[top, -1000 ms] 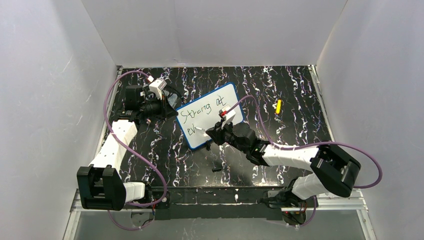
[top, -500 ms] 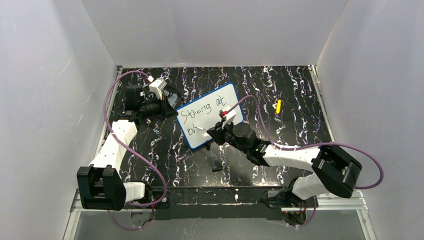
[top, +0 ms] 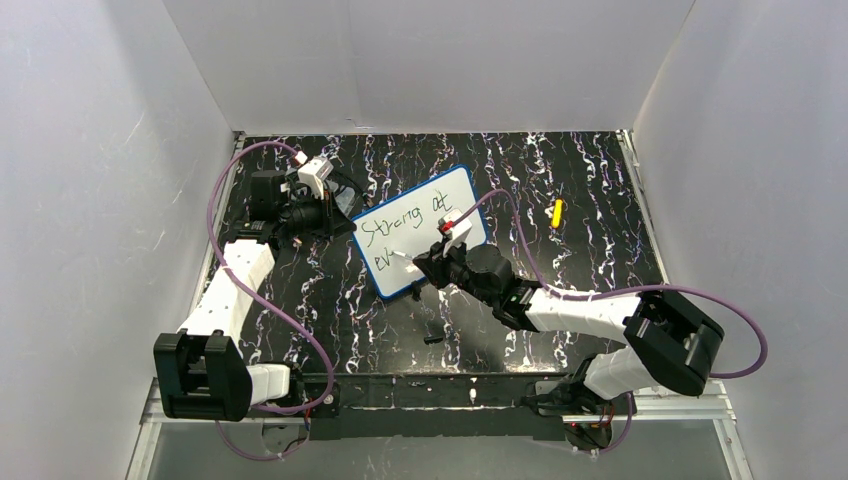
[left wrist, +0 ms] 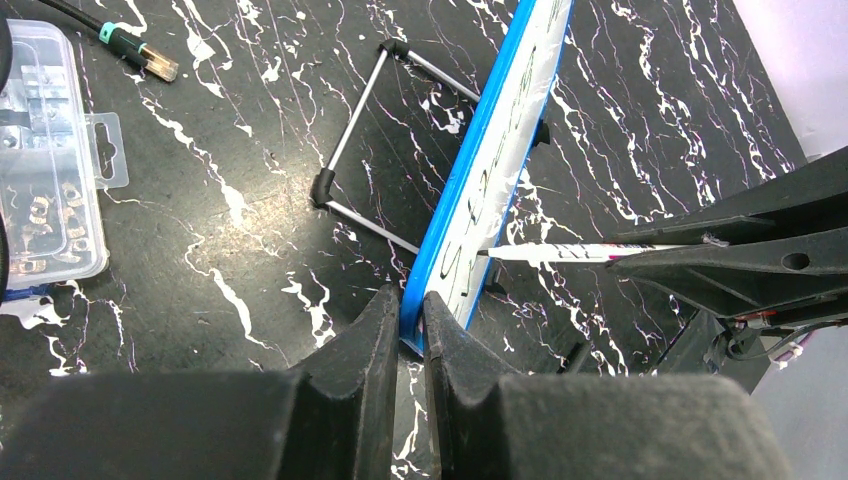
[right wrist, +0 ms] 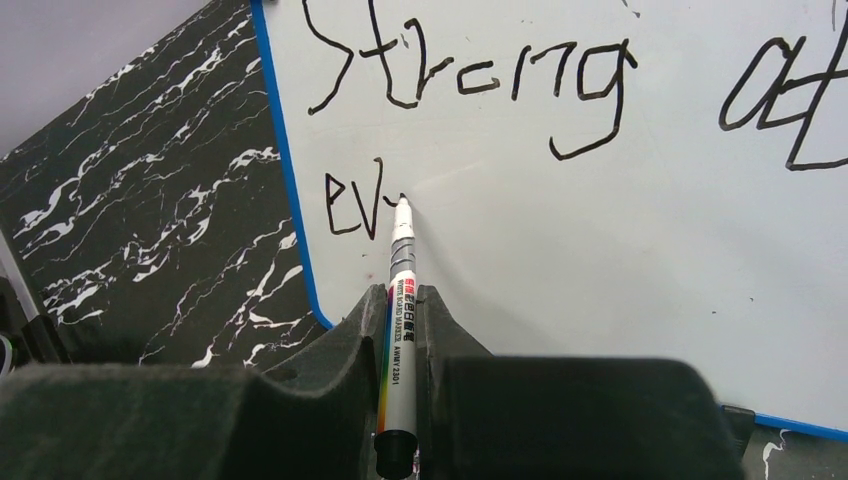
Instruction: Write a sentence on the whiteboard
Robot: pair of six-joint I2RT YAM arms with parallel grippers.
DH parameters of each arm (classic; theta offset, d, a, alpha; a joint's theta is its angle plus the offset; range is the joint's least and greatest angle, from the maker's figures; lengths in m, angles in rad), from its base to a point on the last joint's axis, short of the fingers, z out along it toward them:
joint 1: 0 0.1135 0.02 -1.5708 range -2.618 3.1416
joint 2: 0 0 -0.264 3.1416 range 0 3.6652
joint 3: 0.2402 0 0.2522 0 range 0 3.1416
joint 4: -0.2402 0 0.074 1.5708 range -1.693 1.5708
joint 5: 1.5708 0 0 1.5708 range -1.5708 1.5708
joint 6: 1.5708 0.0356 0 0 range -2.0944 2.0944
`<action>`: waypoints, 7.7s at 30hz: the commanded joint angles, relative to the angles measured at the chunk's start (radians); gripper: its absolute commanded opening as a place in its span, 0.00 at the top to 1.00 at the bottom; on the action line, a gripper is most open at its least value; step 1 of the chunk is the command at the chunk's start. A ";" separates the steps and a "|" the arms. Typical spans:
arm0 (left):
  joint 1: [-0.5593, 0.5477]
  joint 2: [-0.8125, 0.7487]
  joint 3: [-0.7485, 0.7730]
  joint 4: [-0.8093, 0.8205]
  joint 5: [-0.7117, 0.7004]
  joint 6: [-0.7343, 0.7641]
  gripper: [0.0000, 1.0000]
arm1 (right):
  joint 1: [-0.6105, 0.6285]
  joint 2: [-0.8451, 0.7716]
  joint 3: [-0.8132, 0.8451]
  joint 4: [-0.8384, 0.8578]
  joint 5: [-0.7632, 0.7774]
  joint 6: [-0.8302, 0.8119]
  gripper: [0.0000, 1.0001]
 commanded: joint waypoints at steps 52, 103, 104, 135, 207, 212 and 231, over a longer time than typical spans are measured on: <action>-0.003 -0.042 0.001 -0.016 0.010 0.010 1.00 | -0.003 -0.046 0.024 0.043 -0.002 -0.017 0.99; -0.002 -0.045 0.000 -0.016 0.010 0.010 1.00 | -0.004 -0.038 -0.037 0.033 0.063 0.032 0.99; -0.002 -0.044 0.000 -0.018 0.010 0.010 1.00 | -0.004 -0.038 -0.036 0.046 0.069 0.032 0.99; -0.002 -0.046 0.000 -0.016 0.012 0.010 1.00 | -0.005 -0.123 -0.074 0.083 0.062 0.036 0.99; -0.002 -0.042 0.001 -0.016 0.013 0.010 1.00 | -0.005 -0.048 -0.126 0.114 0.142 0.007 0.99; -0.002 -0.044 0.000 -0.016 0.012 0.010 1.00 | -0.005 -0.041 -0.140 0.096 0.119 0.034 0.99; -0.003 -0.044 0.001 -0.016 0.014 0.010 1.00 | 0.031 0.004 -0.163 0.080 0.071 0.100 0.99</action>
